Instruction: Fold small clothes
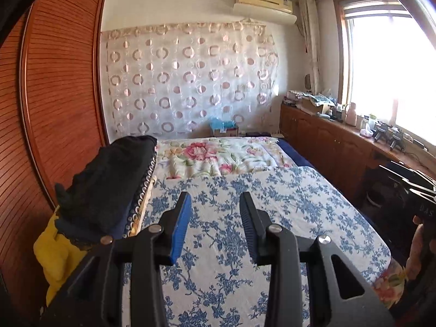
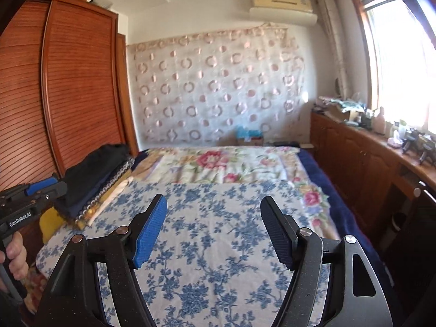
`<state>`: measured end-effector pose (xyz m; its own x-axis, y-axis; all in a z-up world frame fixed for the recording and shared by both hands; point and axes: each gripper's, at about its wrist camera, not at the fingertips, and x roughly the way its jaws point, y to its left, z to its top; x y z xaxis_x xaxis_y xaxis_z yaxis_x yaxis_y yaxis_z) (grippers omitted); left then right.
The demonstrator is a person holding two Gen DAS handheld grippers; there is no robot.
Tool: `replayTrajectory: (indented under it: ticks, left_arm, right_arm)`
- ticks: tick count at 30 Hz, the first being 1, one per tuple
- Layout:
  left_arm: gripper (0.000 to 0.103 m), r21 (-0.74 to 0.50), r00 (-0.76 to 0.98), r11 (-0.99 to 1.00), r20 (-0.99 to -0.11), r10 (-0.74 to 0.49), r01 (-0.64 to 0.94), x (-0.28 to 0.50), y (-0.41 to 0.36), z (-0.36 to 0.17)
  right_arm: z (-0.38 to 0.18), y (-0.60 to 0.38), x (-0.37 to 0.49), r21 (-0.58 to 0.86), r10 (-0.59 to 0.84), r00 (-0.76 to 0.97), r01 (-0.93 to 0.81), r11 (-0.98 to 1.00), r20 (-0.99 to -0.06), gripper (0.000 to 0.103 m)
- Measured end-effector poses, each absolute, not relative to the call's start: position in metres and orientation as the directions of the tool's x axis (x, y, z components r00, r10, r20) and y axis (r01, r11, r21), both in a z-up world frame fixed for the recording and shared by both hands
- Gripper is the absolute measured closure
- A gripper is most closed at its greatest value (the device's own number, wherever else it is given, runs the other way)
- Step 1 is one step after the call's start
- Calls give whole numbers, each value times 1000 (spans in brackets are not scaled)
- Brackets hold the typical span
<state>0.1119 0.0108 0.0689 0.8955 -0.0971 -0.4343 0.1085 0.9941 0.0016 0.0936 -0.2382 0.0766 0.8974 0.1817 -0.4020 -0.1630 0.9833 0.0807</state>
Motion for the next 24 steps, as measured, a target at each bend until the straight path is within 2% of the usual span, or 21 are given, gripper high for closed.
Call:
replayTrajectory:
  ticks: [24]
  left_arm:
    - [68,8,911,996,-406,-77,88,99,13,78]
  right_arm:
    - [81,-239,84,76,167,906,-149,986,-389,30]
